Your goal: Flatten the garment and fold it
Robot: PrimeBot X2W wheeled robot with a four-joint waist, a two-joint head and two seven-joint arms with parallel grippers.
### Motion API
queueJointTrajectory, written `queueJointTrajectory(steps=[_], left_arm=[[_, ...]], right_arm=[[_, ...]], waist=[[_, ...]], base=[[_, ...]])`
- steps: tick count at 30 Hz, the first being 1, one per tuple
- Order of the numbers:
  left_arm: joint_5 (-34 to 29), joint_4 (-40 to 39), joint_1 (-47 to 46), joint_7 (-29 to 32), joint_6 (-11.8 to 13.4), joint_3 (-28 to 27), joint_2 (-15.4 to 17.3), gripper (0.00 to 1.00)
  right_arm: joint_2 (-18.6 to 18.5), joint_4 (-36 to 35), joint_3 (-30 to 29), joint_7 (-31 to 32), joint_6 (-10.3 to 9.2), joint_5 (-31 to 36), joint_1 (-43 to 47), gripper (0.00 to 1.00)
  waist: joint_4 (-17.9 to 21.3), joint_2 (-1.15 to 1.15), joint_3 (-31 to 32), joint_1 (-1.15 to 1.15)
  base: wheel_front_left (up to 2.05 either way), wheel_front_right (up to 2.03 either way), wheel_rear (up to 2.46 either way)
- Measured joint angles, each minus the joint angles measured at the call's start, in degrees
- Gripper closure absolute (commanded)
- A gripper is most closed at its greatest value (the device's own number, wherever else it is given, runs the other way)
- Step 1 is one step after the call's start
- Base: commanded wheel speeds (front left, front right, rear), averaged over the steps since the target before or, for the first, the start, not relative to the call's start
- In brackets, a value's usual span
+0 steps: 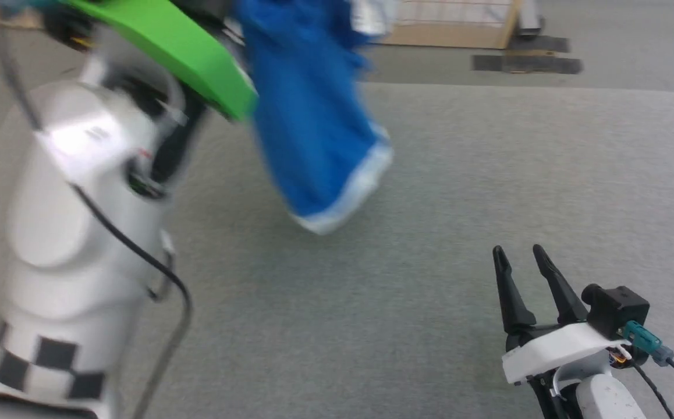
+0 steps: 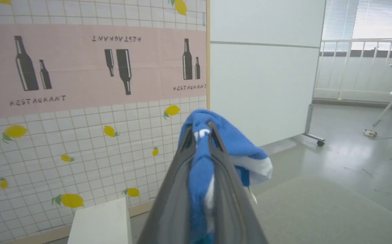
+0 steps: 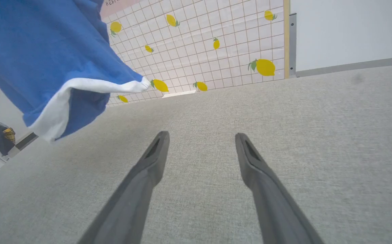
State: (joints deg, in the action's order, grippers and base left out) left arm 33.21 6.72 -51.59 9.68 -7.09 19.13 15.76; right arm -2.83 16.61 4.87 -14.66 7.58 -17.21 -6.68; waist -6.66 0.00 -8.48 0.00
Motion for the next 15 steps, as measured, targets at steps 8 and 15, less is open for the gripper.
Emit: queueJointTrajectory(steps=[8,15], left_arm=[[5.33,2.88,18.26,5.19,0.0,12.01,-4.92,1.0],[8.45,14.48,29.47,13.57,0.0,21.13,-6.45,1.0]], right_arm=[[-0.07,-0.62,-2.45,-0.01,0.0,0.0,1.49,0.0],[-0.08,-0.85,-2.8,-0.01,0.0,0.0,1.63,0.0]], waist=[[5.94,0.0,1.4,0.0],[7.95,0.0,2.6,0.0]], base=[[0.0,0.0,0.0],[0.0,0.0,0.0]])
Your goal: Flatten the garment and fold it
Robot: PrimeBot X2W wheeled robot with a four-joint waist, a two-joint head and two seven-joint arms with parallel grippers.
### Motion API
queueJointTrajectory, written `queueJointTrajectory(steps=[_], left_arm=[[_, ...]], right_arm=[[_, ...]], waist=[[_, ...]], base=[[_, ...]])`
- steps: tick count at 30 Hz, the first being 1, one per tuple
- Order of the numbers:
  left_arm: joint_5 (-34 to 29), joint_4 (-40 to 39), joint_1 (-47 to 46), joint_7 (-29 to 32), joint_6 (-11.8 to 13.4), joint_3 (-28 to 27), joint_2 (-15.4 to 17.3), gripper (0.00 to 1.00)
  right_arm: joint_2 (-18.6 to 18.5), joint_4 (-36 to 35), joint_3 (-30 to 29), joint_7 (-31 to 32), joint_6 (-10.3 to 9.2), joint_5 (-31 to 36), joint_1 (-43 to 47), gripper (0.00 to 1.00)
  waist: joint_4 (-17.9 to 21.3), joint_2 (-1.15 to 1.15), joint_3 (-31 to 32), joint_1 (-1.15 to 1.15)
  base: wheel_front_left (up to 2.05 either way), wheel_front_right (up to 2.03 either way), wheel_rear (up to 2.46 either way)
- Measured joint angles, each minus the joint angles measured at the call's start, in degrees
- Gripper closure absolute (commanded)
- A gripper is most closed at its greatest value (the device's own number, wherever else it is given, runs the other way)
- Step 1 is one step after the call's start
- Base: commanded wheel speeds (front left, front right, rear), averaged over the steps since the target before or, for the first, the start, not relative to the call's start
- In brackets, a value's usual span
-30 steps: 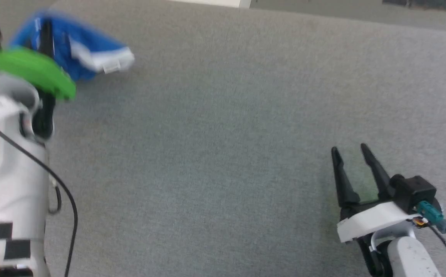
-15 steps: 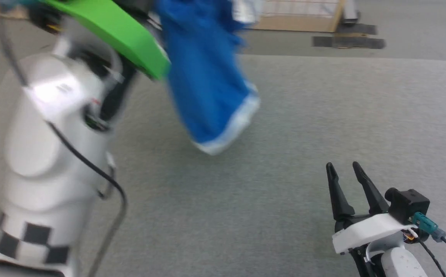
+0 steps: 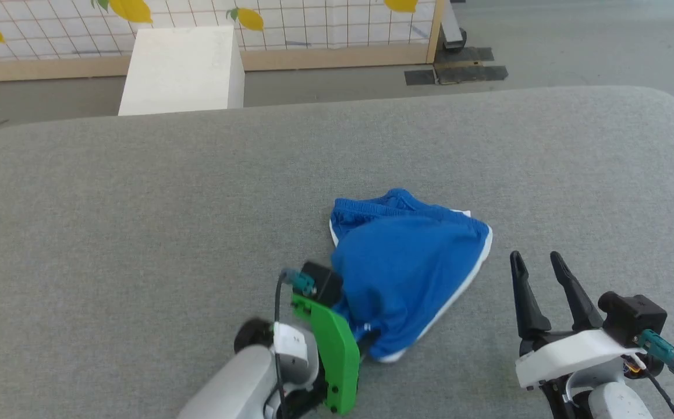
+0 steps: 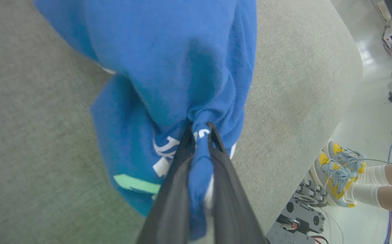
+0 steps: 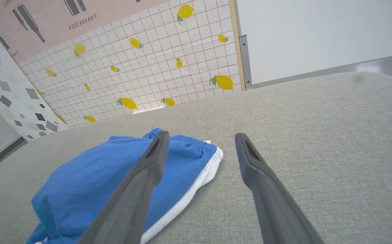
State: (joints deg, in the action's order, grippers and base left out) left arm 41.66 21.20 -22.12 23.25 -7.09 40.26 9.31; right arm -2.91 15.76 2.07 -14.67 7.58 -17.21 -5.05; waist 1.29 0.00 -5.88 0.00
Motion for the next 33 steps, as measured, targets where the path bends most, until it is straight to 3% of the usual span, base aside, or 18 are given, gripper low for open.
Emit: queueJointTrajectory(steps=[2,3,7,10,12,15,17,19,24,29,33], left_arm=[[2.0,1.03,1.1,0.73,0.0,-0.34,-0.75,0.94],[4.01,0.92,1.37,0.67,0.0,-1.1,-1.35,0.0],[9.2,-2.1,1.07,-3.31,0.21,-7.61,-2.67,0.0],[10.46,-5.64,0.21,-10.35,1.86,-14.29,-1.89,0.0],[6.15,-7.68,-0.43,-17.45,3.37,-16.9,0.92,0.0],[-5.21,-8.8,-0.25,-29.28,7.24,-18.49,6.87,0.0],[-9.38,-8.72,1.9,-34.95,9.7,-19.06,8.51,0.0],[-11.84,-8.71,4.92,-36.88,11.44,-19.26,8.61,0.0],[-13.4,-10.93,12.67,-37.74,14.73,-22.57,5.8,0.0],[-15.59,-14.46,16.35,-37.98,14.5,-25.39,2.23,0.0],[-17.19,-16.15,16.49,-37.98,12.78,-26.83,-0.24,0.0]], right_arm=[[0.0,-0.01,-0.03,0.0,0.0,-0.01,0.11,0.0],[0.0,-0.01,-0.03,0.0,0.0,-0.01,0.22,0.0],[0.01,0.12,0.21,0.0,0.0,-0.02,0.81,0.0],[0.02,0.29,0.22,0.0,0.0,-0.04,1.28,0.0],[0.02,0.64,0.21,0.0,0.0,-0.09,1.49,0.0],[0.01,2.98,0.7,0.03,0.0,-0.04,1.54,0.0],[0.12,4.53,0.1,0.96,0.0,0.09,1.47,0.0],[0.09,5.76,-1.13,2.46,0.0,0.11,1.05,0.0],[0.04,8.67,-6.38,13.14,0.0,3.41,-4.57,0.0],[-0.05,10.1,-9.95,27.82,0.0,11.01,-14.25,0.0],[-1.7,13.21,-11.49,39.04,0.0,16.15,-19.63,0.0]], waist=[[-0.27,0.0,0.25,0.0],[-0.57,0.0,0.38,0.0],[-1.87,0.0,1.3,0.0],[-2.76,0.0,2.34,0.0],[-3.27,0.0,3.04,0.0],[-4.0,0.0,3.88,0.0],[-4.49,0.0,4.17,0.0],[-4.92,0.0,4.09,0.0],[-5.45,0.0,2.46,0.0],[-6.13,0.0,0.11,0.0],[-7.43,0.0,-1.96,0.0]], base=[[0.0,0.0,0.0],[0.0,0.0,0.0],[0.0,0.0,0.0],[0.0,0.0,0.0],[0.0,0.0,0.0],[0.0,0.0,0.0],[0.0,0.0,0.0],[0.0,0.0,0.0],[0.0,0.0,0.0],[0.0,0.0,0.0],[0.0,0.0,0.0]])
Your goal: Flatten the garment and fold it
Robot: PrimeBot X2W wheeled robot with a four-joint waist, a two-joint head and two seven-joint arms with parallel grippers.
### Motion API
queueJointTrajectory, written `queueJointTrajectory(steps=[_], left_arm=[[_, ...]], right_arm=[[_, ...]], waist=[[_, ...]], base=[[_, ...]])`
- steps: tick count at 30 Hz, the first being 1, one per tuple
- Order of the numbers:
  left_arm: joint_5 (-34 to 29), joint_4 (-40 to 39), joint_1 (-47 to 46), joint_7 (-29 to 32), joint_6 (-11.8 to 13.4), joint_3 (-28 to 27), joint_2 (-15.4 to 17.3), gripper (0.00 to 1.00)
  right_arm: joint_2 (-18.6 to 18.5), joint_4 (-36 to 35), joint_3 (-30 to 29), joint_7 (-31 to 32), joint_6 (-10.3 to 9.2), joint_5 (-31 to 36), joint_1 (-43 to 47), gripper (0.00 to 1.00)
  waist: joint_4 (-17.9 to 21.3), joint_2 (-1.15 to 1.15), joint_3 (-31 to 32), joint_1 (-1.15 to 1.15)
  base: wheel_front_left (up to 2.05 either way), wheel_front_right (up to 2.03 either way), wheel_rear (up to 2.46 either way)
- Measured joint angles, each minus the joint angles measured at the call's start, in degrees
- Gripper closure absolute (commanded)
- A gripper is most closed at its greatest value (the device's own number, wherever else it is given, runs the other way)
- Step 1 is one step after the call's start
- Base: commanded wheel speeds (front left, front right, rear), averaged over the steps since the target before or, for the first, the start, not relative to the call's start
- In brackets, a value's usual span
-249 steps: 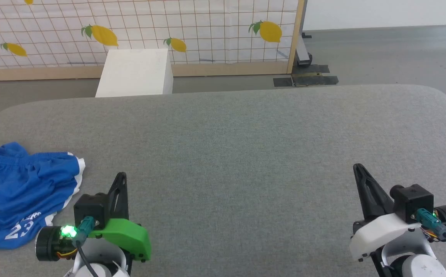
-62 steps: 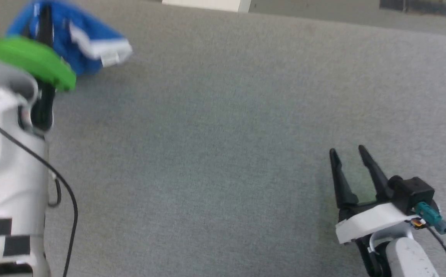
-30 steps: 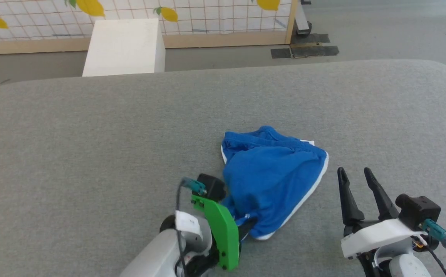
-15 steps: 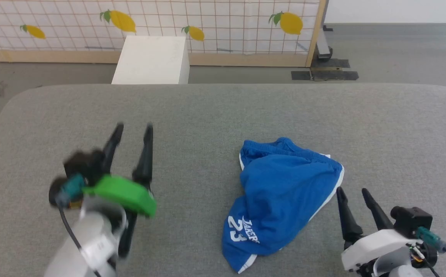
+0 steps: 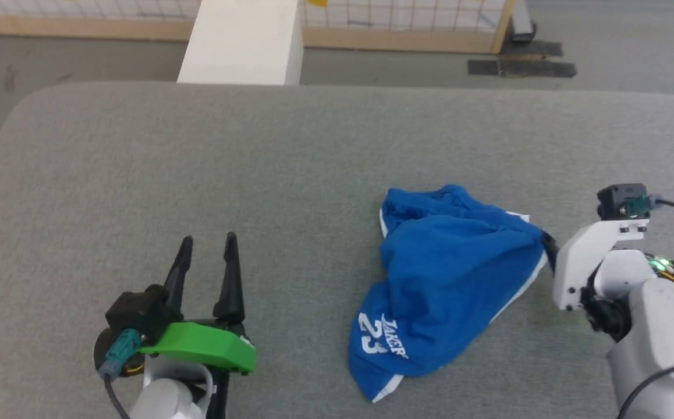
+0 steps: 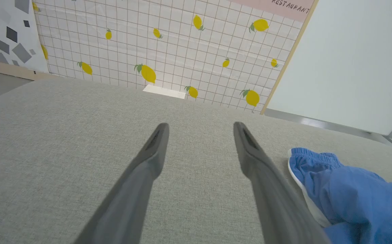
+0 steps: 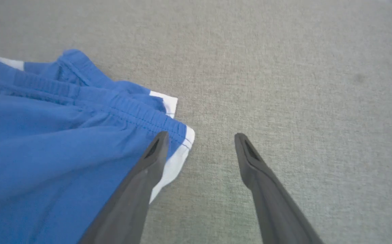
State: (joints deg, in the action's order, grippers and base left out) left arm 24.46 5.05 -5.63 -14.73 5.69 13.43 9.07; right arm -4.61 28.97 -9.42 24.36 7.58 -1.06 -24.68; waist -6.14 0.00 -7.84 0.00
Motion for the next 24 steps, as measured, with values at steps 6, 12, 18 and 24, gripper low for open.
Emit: queueJointTrajectory(steps=[6,12,18,24], left_arm=[[-2.05,-0.32,-0.71,-0.01,-3.16,-1.19,-2.07,0.0],[-3.18,0.11,-0.83,-0.01,-4.69,-3.26,-3.22,0.0],[-4.25,1.63,-0.82,-0.01,-6.25,-3.78,-4.14,0.0],[-4.48,2.5,-0.61,-0.01,-7.17,-3.87,-4.97,0.0]], right_arm=[[-1.46,2.75,0.2,6.91,0.0,1.1,-0.57,0.0],[-2.43,1.68,2.35,6.08,-0.02,-1.32,-0.62,1.0],[-3.1,-1.82,-1.81,2.13,0.01,-5.02,0.23,1.0],[-2.45,-10.09,-12.27,4.48,-0.01,-5.57,8.56,1.0]], waist=[[-2.99,0.0,-2.58,0.0],[-4.13,0.0,-4.36,0.0],[-2.62,0.0,-3.36,0.0],[-1.44,0.0,-1.11,0.0]], base=[[0.0,0.0,0.0],[0.0,0.0,0.0],[0.0,0.0,0.0],[0.0,0.0,0.0]])
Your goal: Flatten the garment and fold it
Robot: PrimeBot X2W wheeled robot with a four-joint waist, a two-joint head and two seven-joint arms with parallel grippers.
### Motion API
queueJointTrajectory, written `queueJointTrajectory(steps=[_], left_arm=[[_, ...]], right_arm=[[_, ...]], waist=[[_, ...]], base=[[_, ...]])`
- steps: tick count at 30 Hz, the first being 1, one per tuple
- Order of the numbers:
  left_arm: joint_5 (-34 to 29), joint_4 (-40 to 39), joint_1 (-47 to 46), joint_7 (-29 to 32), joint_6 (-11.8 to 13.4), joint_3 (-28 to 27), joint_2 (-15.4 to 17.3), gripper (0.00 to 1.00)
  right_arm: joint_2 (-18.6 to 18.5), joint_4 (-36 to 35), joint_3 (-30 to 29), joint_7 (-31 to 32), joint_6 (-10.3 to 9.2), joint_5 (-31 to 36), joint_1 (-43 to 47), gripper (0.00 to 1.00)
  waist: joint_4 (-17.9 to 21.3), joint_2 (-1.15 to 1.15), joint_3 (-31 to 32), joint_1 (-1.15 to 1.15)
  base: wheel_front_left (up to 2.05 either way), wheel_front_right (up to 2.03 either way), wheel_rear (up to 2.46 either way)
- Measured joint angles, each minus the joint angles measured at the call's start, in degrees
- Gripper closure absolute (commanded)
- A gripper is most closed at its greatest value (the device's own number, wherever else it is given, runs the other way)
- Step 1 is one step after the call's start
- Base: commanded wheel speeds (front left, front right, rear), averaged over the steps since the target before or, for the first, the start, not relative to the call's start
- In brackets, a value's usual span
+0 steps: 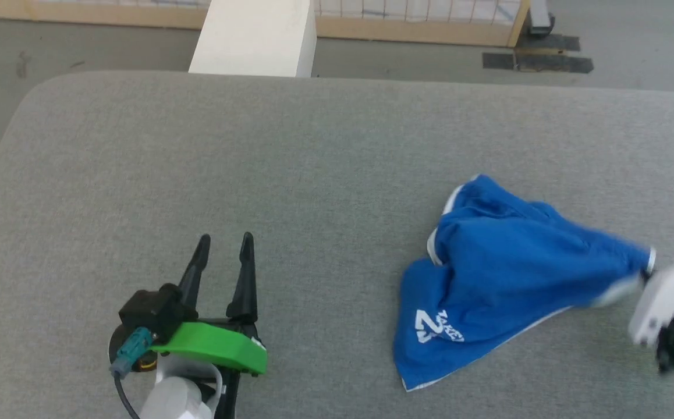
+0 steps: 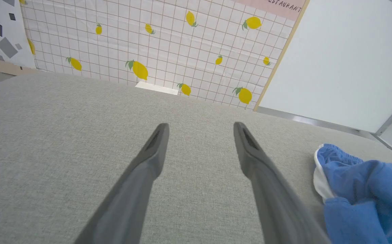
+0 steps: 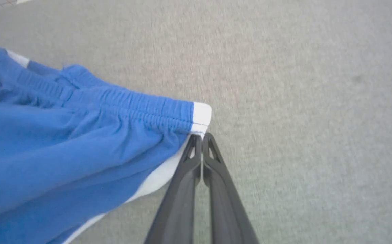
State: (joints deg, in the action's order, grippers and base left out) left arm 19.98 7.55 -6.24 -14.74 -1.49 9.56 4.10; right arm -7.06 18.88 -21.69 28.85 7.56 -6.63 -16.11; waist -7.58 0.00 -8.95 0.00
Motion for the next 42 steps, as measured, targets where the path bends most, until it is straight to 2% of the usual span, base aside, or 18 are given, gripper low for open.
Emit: queueJointTrajectory(steps=[4,5,9,11,16,18,21,23,28,29,30,31,34,36,42], left_arm=[[0.02,1.58,0.44,0.0,-0.59,0.45,-0.23,0.0],[0.08,2.14,0.46,0.0,-0.93,0.76,-0.27,0.0],[1.85,2.98,0.31,1.87,-2.02,2.42,-0.53,0.0],[4.01,2.57,-0.29,5.33,-2.53,4.08,-0.56,0.0],[8.55,2.69,-4.36,21.98,-3.66,12.59,-0.78,0.0],[12.29,2.75,-5.85,26.94,-3.97,16.16,-1.03,0.0],[12.74,5.67,-8.44,31.08,-2.61,20.0,-1.13,0.0],[10.23,9.89,-10.35,33.66,-1.44,22.45,-1.12,0.0],[10.33,17.19,-12.8,33.99,0.18,23.81,-1.21,0.0],[10.03,18.29,-13.35,33.75,0.4,23.88,-1.14,0.3],[9.21,19.24,-14.19,33.1,0.64,24.02,-0.9,0.84],[9.34,20.07,-14.8,31.69,1.18,23.01,-1.1,1.0],[9.84,22.18,-16.58,29.91,2.26,20.52,-0.25,1.0],[10.03,23.15,-18.19,29.55,2.41,18.89,1.46,1.0],[9.76,26.04,-26.14,29.21,4.66,13.24,10.56,1.0]], right_arm=[[3.44,-3.22,-1.43,4.1,0.01,-1.35,6.81,0.98],[4.01,-4.31,-2.09,3.48,0.01,-1.9,7.23,0.0],[4.15,-8.12,-4.14,-1.69,0.01,-3.88,7.11,0.0],[4.08,-8.95,-4.93,-5.17,0.0,-5.49,7.05,0.0],[4.14,-9.18,-5.46,-10.07,0.0,-7.16,7.1,0.0],[4.13,-8.89,-4.69,-10.96,0.0,-7.59,7.15,0.0],[4.16,-7.95,-3.55,-11.63,0.01,-8.39,7.22,0.0],[4.15,-7.06,-2.63,-12.32,0.0,-9.15,7.31,0.0],[4.16,-6.02,-1.35,-13.66,0.0,-9.6,7.37,0.0],[4.15,-5.89,-1.27,-13.83,0.0,-9.61,7.37,0.0],[4.16,-5.76,-1.04,-14.11,0.0,-9.67,7.37,0.0],[4.16,-5.67,-0.74,-14.29,0.0,-9.69,7.37,0.0],[4.15,-5.32,-0.36,-14.84,0.0,-10.04,7.37,0.0],[4.15,-5.0,-0.03,-15.19,0.0,-10.09,7.38,0.0],[4.16,-4.16,2.04,-15.52,0.0,-10.1,7.44,0.0]], waist=[[1.12,0.0,0.6,0.0],[1.41,0.0,0.69,0.0],[2.18,0.0,1.08,0.0],[2.46,0.0,1.33,0.0],[3.47,0.0,1.7,0.0],[4.34,0.0,1.61,0.0],[5.72,0.0,1.29,0.0],[6.96,0.0,0.95,0.0],[9.99,0.0,-0.26,0.0],[10.47,0.0,-0.49,0.0],[11.06,0.0,-0.75,0.0],[11.65,0.0,-1.04,0.0],[13.06,0.0,-1.73,0.0],[13.73,0.0,-2.08,0.0],[14.35,0.0,-2.67,0.0]], base=[[0.0,0.0,0.0],[0.0,0.0,0.0],[0.0,0.0,0.0],[0.0,0.0,0.0],[0.0,0.0,0.0],[0.0,0.0,0.0],[0.0,0.0,0.0],[0.0,0.0,0.0],[0.0,0.0,0.0],[0.0,0.0,0.0],[0.0,0.0,0.0],[0.0,0.0,0.0],[0.0,0.0,0.0],[0.0,0.0,0.0],[0.0,0.0,0.0]])
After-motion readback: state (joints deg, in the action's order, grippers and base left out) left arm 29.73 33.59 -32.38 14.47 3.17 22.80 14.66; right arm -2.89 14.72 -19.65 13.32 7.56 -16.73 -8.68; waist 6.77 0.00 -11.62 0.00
